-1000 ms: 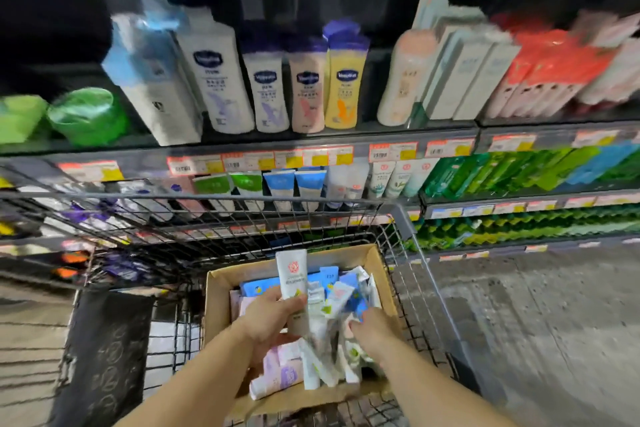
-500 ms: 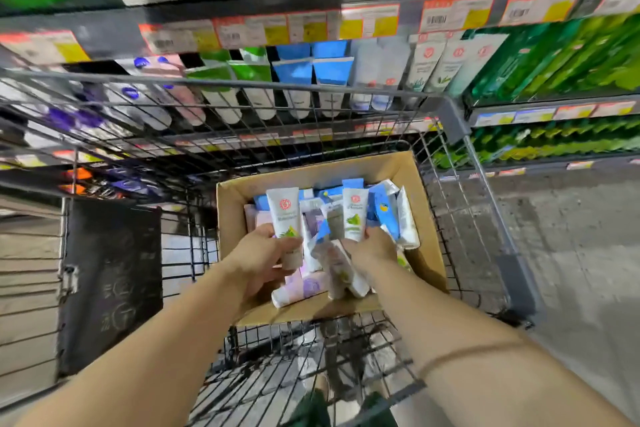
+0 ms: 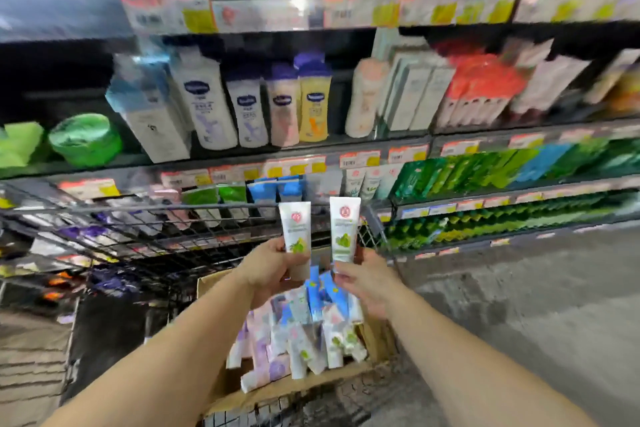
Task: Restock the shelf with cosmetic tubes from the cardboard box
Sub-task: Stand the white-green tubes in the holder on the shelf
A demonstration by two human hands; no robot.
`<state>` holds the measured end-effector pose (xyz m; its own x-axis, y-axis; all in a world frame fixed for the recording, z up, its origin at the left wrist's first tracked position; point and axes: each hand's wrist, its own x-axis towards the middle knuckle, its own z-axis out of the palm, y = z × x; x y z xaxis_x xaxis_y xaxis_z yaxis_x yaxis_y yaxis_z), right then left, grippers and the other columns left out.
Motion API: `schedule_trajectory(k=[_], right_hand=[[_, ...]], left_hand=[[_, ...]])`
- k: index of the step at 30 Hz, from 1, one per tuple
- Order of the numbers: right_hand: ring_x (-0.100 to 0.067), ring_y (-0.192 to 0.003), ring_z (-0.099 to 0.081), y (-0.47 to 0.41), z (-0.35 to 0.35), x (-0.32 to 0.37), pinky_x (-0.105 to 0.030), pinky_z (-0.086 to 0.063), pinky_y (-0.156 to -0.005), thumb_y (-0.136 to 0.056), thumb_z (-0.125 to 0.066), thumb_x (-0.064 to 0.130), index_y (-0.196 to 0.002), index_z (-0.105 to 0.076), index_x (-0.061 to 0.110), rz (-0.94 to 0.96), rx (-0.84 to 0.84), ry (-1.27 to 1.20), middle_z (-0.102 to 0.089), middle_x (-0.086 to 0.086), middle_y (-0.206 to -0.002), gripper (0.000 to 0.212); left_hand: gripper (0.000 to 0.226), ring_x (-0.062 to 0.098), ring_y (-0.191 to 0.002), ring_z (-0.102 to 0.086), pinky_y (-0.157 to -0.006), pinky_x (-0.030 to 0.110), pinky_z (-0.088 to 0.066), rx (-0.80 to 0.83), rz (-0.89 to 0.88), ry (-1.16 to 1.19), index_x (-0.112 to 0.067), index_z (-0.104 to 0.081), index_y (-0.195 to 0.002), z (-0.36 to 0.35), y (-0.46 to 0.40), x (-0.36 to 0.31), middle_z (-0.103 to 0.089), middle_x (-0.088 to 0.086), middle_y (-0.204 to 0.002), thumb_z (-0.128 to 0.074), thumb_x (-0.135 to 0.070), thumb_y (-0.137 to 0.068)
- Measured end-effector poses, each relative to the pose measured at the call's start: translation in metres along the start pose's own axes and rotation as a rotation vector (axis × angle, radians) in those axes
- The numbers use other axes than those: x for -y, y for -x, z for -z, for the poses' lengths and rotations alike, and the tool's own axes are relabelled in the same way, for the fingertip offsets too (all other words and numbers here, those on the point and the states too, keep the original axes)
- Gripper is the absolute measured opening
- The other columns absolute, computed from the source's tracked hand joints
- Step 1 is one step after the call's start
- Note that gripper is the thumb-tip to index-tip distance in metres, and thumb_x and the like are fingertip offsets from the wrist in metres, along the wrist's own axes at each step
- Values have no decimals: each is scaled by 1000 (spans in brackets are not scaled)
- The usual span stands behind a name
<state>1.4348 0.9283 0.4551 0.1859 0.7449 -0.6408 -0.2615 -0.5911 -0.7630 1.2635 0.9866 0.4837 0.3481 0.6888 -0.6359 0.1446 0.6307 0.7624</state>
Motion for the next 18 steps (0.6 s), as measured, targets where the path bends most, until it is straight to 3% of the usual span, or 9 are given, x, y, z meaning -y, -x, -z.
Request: schedule_trajectory(k=[3,6,9,11,13,15,18], right_hand=[[-17,-79,-62,35,39,58,-25,-54,-68,-90,-59,-5,-106,-56,10,118,47,-98,-65,-6,-92,23],[-20,-84,-61,68,98,106,-25,-55,-71,-88,-57,-11,-105,-56,10,233,43,-172,-65,-11,-97,27],[-23,-81,-59,97,179,144,-30,-52,-73,-89,-56,-11,-113,-54,4,336,15,-249,-63,-16,-100,29],[-20,-74,-61,120,240,168,-30,-54,-67,-91,-58,-4,-116,-54,4,399,-5,-294,-67,-11,-94,27],[-16,-62,-57,143,308,184,-27,-49,-56,-92,-58,0,-116,-52,4,478,-35,-281,-65,-6,-82,24],[-19,-67,-60,165,378,200,-28,-51,-60,-93,-58,3,-120,-51,5,543,-75,-267,-66,-7,-86,28],[-25,-90,-62,200,476,221,-39,-52,-86,-92,-61,9,-120,-54,9,613,-165,-222,-68,-10,-104,29]], left_hand=[[16,21,-74,-67,-63,32,-57,82,-96,-9,-6,-64,-105,-47,5,-55,-72,14,-97,-64,-5,-89],[18,25,-86,-69,-74,36,-58,162,-201,-23,-7,-64,-109,-115,16,-108,-75,9,-95,-62,-7,-91],[25,17,-84,-71,-80,37,-56,339,-332,-64,-4,-59,-115,-201,28,-149,-75,3,-91,-61,-8,-91],[49,18,-99,-70,-93,43,-52,448,-421,-108,-10,-59,-120,-268,39,-170,-74,1,-106,-77,-23,-77],[76,21,-105,-68,-96,47,-49,479,-489,-138,-17,-62,-119,-344,44,-182,-71,2,-115,-92,-37,-52],[58,23,-103,-68,-93,48,-51,463,-536,-113,-16,-63,-116,-423,47,-190,-71,4,-115,-86,-24,-64],[33,27,-104,-68,-95,52,-51,477,-580,-111,-14,-62,-119,-527,46,-200,-72,5,-113,-67,-8,-87]])
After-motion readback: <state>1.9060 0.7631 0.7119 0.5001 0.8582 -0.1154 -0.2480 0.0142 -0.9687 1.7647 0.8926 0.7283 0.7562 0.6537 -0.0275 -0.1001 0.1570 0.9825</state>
